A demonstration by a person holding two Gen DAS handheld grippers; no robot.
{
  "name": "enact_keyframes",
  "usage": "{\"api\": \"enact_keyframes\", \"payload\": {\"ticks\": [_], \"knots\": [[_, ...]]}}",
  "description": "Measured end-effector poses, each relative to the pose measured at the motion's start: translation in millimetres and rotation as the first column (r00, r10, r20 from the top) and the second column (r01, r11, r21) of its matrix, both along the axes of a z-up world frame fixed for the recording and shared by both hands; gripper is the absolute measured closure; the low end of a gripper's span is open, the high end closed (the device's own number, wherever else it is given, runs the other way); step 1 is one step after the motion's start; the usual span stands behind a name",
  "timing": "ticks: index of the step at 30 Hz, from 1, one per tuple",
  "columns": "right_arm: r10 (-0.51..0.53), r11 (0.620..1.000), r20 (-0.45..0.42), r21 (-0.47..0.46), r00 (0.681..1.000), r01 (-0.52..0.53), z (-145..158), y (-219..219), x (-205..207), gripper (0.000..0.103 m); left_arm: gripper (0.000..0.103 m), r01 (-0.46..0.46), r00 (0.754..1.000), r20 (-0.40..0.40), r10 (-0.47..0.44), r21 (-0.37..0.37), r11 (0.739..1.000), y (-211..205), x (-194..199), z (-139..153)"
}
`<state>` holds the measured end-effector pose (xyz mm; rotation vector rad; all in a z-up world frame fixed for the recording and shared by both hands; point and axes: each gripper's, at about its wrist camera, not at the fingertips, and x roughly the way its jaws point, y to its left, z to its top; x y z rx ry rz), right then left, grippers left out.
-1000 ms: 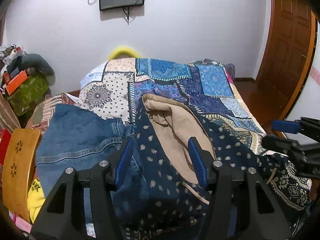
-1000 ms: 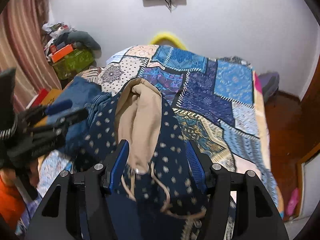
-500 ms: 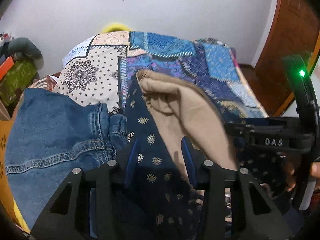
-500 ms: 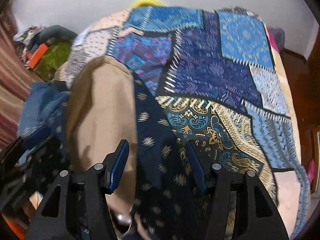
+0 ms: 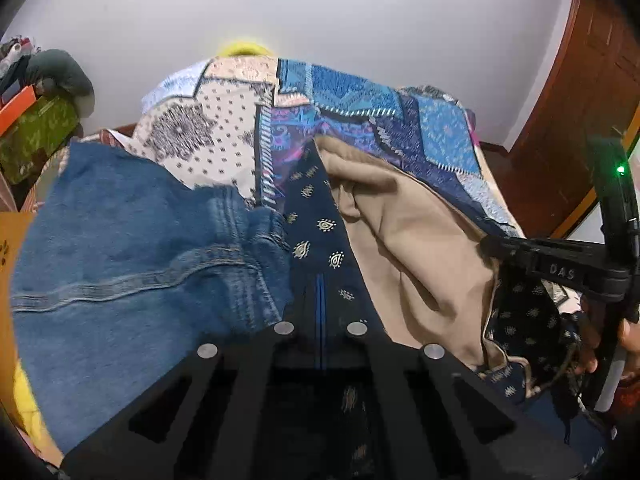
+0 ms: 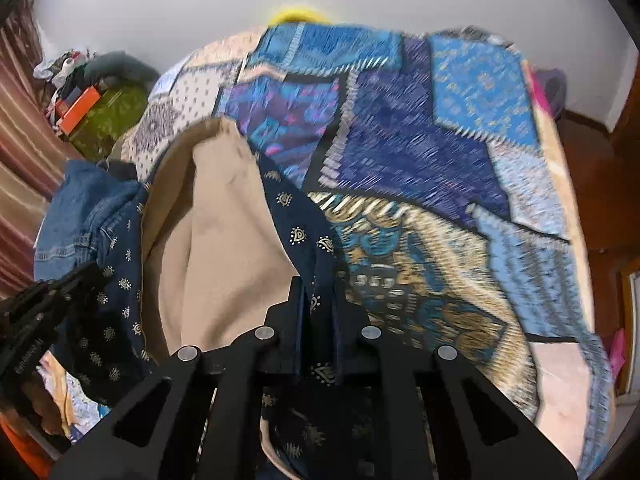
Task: Fold large clothes
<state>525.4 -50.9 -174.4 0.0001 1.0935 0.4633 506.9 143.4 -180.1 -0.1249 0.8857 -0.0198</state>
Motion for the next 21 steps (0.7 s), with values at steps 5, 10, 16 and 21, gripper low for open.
{"api": "enact_keyframes", "payload": {"ticks": [5, 10, 16, 21], "knots": [[0.030, 0.999, 0.050, 0.036, 0.998, -0.032, 37, -13, -26, 0.093, 0.103, 0.061, 0.998, -0.001, -0.061, -0.028, 0.998, -6, -17, 24], [0.084, 0.996, 0.109, -0.020, 0.990, -0.083, 54, -12, -58, 0.093, 0.102, 0.077, 0.997, -0.006, -0.076, 0.056, 0.995, -29, -21, 30], [0.125, 0.992, 0.139, -0.033, 0.982, -0.121, 55, -17, -76, 0.093, 0.096, 0.058, 0.996, -0.069, -0.050, 0.118, 0.991, -34, 3, 8], [0.147, 0.989, 0.168, -0.056, 0.975, -0.139, 49, -17, -76, 0.093, 0.089, 0.012, 0.992, -0.125, -0.008, 0.032, 0.999, -22, 28, -13]]}}
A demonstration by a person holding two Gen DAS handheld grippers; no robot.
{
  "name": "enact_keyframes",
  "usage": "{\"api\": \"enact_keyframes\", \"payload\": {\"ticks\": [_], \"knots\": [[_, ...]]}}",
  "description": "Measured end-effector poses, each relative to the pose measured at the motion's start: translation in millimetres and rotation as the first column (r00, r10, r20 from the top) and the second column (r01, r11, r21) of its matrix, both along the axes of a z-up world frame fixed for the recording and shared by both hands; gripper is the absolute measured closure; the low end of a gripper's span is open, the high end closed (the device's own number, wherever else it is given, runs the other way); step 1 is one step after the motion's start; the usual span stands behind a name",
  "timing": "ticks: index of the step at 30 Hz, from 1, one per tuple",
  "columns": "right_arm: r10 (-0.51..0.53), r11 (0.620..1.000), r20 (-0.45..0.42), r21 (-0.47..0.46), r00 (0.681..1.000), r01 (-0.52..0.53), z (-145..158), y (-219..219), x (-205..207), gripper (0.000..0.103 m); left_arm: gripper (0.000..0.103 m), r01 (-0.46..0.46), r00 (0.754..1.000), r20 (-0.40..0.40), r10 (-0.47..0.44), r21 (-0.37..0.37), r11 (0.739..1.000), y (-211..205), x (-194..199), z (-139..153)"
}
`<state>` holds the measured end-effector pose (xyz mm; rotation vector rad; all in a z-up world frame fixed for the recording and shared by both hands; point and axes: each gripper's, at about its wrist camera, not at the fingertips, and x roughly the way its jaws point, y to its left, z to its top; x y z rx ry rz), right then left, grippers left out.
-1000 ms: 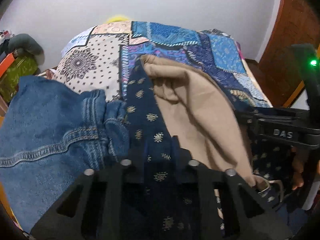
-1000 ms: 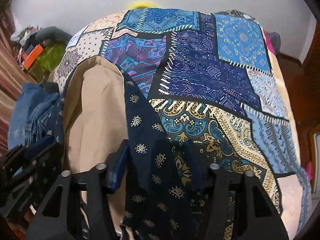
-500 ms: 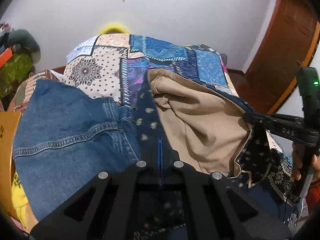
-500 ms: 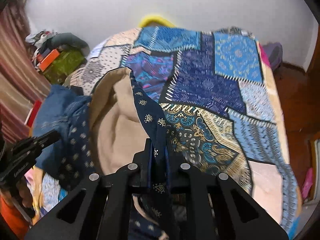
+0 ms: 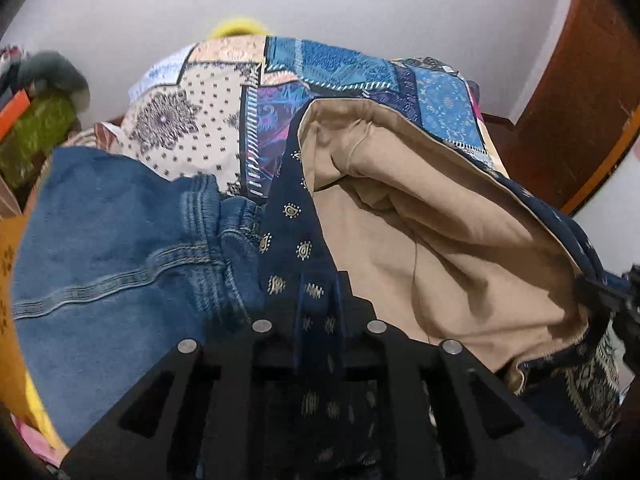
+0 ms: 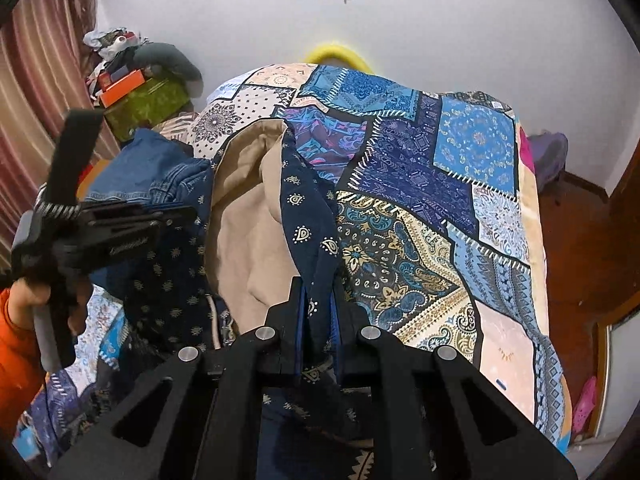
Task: Fold large clothes
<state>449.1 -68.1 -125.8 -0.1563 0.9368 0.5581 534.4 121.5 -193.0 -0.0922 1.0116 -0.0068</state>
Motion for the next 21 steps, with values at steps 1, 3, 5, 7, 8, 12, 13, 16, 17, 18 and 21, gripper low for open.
{"api": "enact_keyframes", "payload": {"ticks": [1, 3, 5, 7, 8, 12, 13, 16, 17, 18, 21], "knots": [[0.001, 1.000, 0.007, -0.004, 1.000, -0.001, -2, 0, 2, 0.093, 0.088, -0.003, 1.000, -0.005, 0.003, 0.010, 1.000, 0, 4, -3], [0.005, 1.000, 0.019, -0.005, 1.000, -0.004, -6, 1, 4, 0.093, 0.086, -0.018, 1.000, -0.018, 0.019, 0.027, 0.999, 0, 12, -11], [0.011, 1.000, 0.016, 0.002, 1.000, -0.011, -12, 2, 8, 0.093, 0.079, -0.024, 0.999, -0.037, 0.025, 0.011, 1.000, 1, 18, -19], [0.015, 1.000, 0.013, -0.004, 1.000, -0.015, -19, 4, 9, 0.093, 0.070, -0.026, 0.999, -0.043, 0.026, -0.007, 1.000, 1, 22, -24], [0.019, 1.000, 0.006, -0.005, 1.000, -0.019, -23, 5, 9, 0.093, 0.066, -0.023, 0.999, -0.041, 0.023, -0.005, 1.000, -1, 24, -25], [0.026, 1.000, -0.030, -0.006, 0.999, -0.026, -37, 6, 12, 0.093, 0.065, -0.013, 1.000, -0.017, 0.015, 0.117, 0.993, -15, 30, -29], [0.024, 1.000, -0.033, -0.005, 0.999, -0.024, -39, 5, 13, 0.093, 0.066, -0.008, 1.000, -0.014, 0.010, 0.151, 0.988, -18, 32, -32], [0.012, 1.000, -0.047, 0.011, 0.999, -0.011, -41, -1, 15, 0.093, 0.083, 0.002, 1.000, -0.020, 0.003, 0.241, 0.970, -23, 37, -40], [0.010, 1.000, -0.058, 0.017, 0.998, -0.009, -41, -4, 16, 0.093, 0.085, 0.005, 1.000, -0.028, 0.001, 0.239, 0.971, -23, 38, -41], [0.005, 1.000, -0.065, 0.025, 0.998, -0.003, -41, -6, 17, 0.093, 0.088, 0.006, 1.000, -0.029, 0.001, 0.237, 0.972, -22, 37, -39], [-0.011, 0.999, -0.072, 0.035, 0.997, 0.014, -38, -11, 18, 0.093, 0.097, 0.031, 1.000, -0.013, -0.029, 0.281, 0.959, -26, 28, -30]]}}
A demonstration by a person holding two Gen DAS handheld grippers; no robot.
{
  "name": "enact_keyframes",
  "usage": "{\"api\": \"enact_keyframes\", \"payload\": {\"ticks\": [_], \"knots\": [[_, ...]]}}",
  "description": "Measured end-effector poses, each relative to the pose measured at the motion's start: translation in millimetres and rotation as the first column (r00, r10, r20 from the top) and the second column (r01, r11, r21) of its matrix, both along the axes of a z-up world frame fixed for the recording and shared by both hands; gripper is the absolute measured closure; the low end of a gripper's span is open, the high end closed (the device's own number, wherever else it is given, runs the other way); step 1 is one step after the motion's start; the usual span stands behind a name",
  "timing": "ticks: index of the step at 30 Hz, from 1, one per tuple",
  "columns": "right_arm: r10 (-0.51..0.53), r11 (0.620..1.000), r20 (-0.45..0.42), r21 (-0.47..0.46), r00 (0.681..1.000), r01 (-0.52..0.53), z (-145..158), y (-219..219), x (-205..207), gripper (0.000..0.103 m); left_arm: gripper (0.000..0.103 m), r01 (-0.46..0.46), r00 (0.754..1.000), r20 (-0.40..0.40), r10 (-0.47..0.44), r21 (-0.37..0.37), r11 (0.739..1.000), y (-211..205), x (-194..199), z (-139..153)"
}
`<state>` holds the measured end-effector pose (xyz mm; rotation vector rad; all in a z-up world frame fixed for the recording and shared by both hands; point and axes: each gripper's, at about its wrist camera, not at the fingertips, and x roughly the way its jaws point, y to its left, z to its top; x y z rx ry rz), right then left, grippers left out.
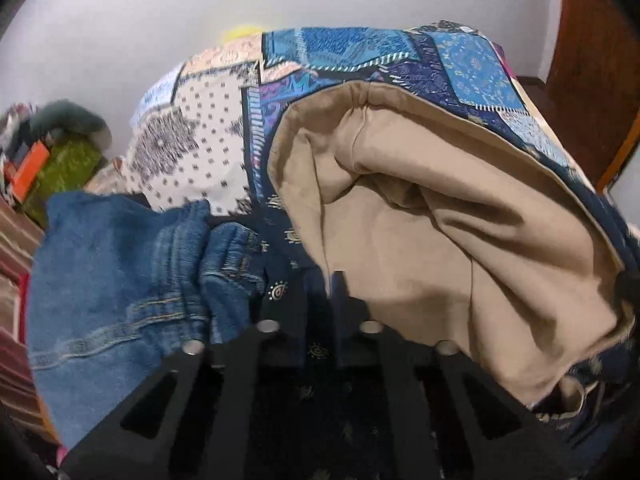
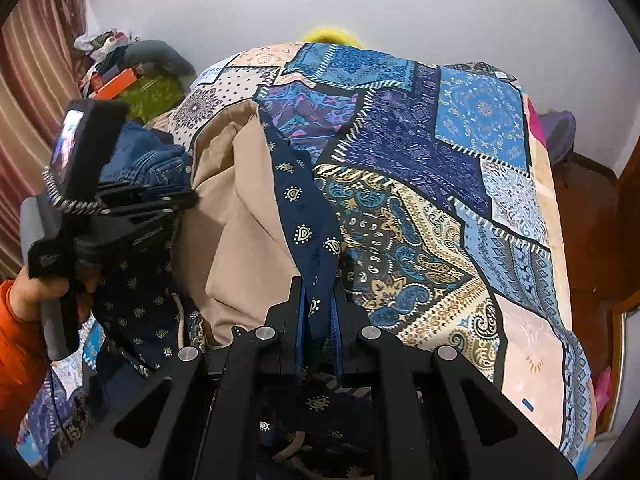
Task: Fold large clothes
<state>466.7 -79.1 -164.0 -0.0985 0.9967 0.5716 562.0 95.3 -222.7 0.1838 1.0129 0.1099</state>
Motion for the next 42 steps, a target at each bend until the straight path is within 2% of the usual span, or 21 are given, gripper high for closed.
{"api": "enact_keyframes", "payload": {"ticks": [2, 4, 13, 20, 26, 28, 32, 38, 42], "knots": [[-0.008, 1.000, 0.001, 0.005, 1.000, 0.008, 2, -1, 0, 0.093, 0.098, 0.019, 1.000, 0.023, -0.019, 0.028, 0.999, -3, -10, 9], [-0.012, 1.000, 0.003, 0.019, 1.000, 0.012, 8, -3, -1, 0.093, 0.098, 0.044, 0.998, 0.046, -0.044, 0.017, 0.999, -3, -24, 24], [0.006, 0.997, 0.045, 0.079, 0.999, -0.010, 51, -8, -29, 0.093, 0.099, 0.107, 0.989, 0.112, -0.094, -0.115, 0.988, 3, -95, 82], [0.006, 0.994, 0.034, 0.112, 0.999, -0.009, 70, -31, -67, 0.093, 0.099, 0.144, 0.983, 0.143, -0.113, -0.224, 0.964, 3, -163, 100], [-0.025, 0.994, -0.005, 0.102, 1.000, 0.025, 61, -52, -97, 0.093, 0.099, 0.148, 0.984, 0.138, -0.115, -0.256, 0.955, 1, -216, 94], [-0.043, 0.994, -0.019, 0.096, 0.999, 0.044, 55, -58, -106, 0.093, 0.099, 0.133, 0.986, 0.130, -0.104, -0.243, 0.961, 3, -230, 86], [-0.063, 0.995, -0.041, 0.069, 0.997, 0.065, 42, -68, -124, 0.093, 0.099, 0.088, 0.994, 0.083, -0.068, -0.271, 0.959, 14, -252, 65], [-0.101, 0.995, 0.029, -0.005, 0.994, 0.102, 32, -75, -148, 0.093, 0.098, 0.033, 0.999, 0.042, -0.022, -0.295, 0.955, 31, -270, 42], [-0.111, 0.993, 0.035, -0.034, 0.993, 0.112, 26, -78, -156, 0.093, 0.098, 0.024, 1.000, 0.020, -0.019, -0.294, 0.956, 31, -274, 32]]}}
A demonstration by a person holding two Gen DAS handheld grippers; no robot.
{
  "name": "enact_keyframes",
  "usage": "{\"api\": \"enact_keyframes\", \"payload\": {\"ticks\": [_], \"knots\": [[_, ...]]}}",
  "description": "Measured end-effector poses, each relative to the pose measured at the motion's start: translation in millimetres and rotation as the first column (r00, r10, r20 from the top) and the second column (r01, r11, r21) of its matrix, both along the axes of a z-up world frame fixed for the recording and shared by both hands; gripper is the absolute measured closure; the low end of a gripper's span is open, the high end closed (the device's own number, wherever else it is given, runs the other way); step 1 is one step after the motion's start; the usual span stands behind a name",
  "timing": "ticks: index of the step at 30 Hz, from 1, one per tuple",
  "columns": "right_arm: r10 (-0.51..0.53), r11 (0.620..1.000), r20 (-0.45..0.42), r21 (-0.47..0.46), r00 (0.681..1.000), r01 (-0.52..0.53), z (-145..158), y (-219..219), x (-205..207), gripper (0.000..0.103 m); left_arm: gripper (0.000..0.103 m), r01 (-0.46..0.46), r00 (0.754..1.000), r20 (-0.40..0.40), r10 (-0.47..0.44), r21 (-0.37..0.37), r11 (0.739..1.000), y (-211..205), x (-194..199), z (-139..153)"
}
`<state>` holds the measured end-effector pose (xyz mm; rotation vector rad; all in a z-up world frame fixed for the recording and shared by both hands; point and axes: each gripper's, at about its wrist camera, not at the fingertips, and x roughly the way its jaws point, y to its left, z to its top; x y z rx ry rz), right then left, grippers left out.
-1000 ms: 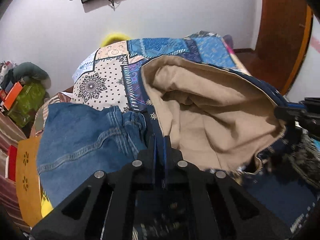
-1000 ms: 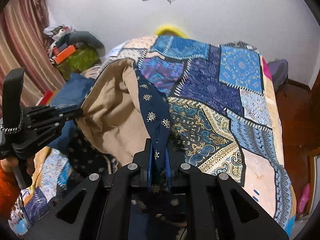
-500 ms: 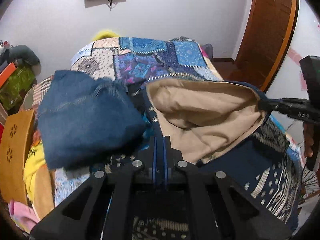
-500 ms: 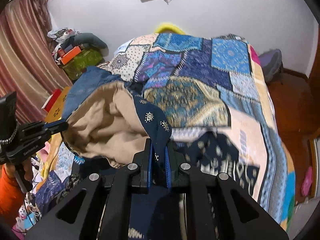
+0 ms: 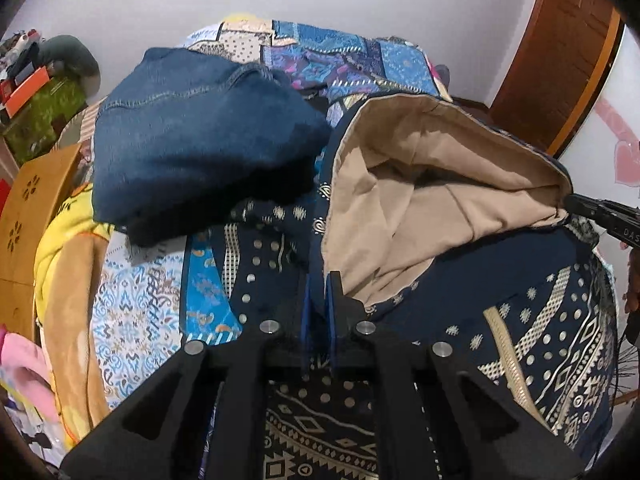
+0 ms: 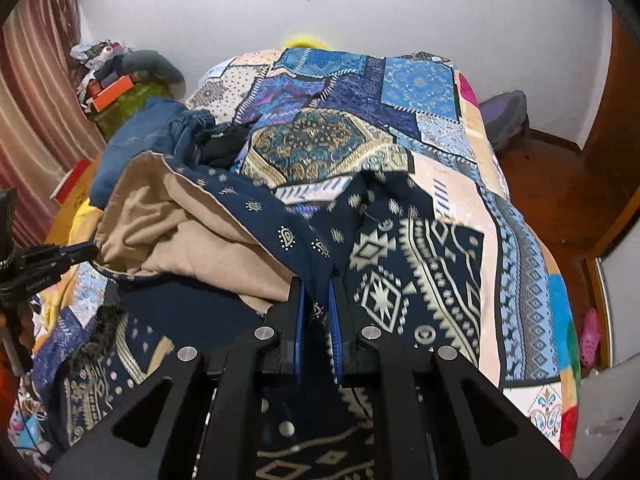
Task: Fold large clothes
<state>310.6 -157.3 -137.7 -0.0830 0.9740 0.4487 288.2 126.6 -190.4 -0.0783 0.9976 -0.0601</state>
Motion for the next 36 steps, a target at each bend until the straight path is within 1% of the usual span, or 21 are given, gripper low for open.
{"api": "enact_keyframes", "payload": {"ticks": [1, 4, 6, 7, 9, 11, 13, 15, 17, 20, 26, 29, 33, 36], "knots": [[0.001, 1.000, -0.001, -0.009, 1.000, -0.001, -1, 0, -2, 0.092, 0.098, 0.002, 1.000, -0.005, -0.002, 0.000, 1.000, -1, -1, -3], [0.018, 0.999, -0.017, -0.042, 1.000, -0.019, 1, 4, -6, 0.090, 0.091, 0.006, 0.999, -0.032, -0.006, -0.007, 1.000, -1, -2, -8], [0.033, 0.998, -0.024, -0.054, 0.999, -0.035, 5, 6, -8, 0.089, 0.083, -0.004, 0.999, -0.041, 0.004, 0.003, 1.000, 0, -2, -9], [0.038, 0.998, -0.020, -0.050, 0.999, -0.039, 9, 7, -9, 0.088, 0.081, -0.011, 0.999, -0.035, 0.011, 0.004, 1.000, 2, -2, -7], [0.039, 0.998, -0.008, -0.043, 0.999, -0.040, 12, 10, -10, 0.085, 0.071, -0.022, 0.999, -0.025, 0.022, 0.001, 1.000, 7, -2, -3], [0.042, 0.998, -0.003, -0.038, 0.999, -0.042, 16, 14, -10, 0.077, 0.067, -0.034, 0.999, -0.008, 0.034, -0.002, 0.999, 11, -2, 3], [0.048, 0.998, -0.003, -0.027, 0.999, -0.048, 19, 20, -8, 0.061, 0.066, -0.036, 0.999, 0.010, 0.036, -0.003, 0.999, 14, 0, 9], [0.067, 0.998, 0.000, -0.007, 0.998, -0.067, 22, 26, -6, 0.055, 0.063, -0.042, 0.999, 0.022, 0.042, -0.004, 0.999, 16, 2, 14], [0.090, 0.996, 0.004, -0.007, 0.996, -0.090, 22, 35, -4, 0.054, 0.061, -0.047, 0.998, 0.031, 0.048, -0.013, 0.999, 19, 5, 16], [0.114, 0.993, 0.008, -0.035, 0.993, -0.114, 19, 50, 0, 0.054, 0.061, -0.050, 0.998, 0.031, 0.051, -0.028, 0.998, 21, 14, 16], [0.145, 0.987, -0.023, -0.061, 0.989, -0.146, 4, 74, 19, 0.053, 0.061, -0.026, 1.000, 0.008, 0.027, -0.059, 0.998, 17, 41, 2], [0.148, 0.987, -0.059, -0.050, 0.987, -0.151, -6, 82, 32, 0.053, 0.061, -0.024, 1.000, -0.020, 0.023, -0.081, 0.996, 16, 57, -11], [0.143, 0.989, -0.138, -0.026, 0.980, -0.148, -22, 89, 47, 0.053, 0.061, -0.052, 0.997, -0.069, 0.043, -0.134, 0.990, 21, 79, -30], [0.155, 0.988, -0.151, -0.005, 0.976, -0.157, -28, 93, 52, 0.053, 0.061, -0.060, 0.995, -0.088, 0.044, -0.189, 0.980, 25, 89, -38]]}}
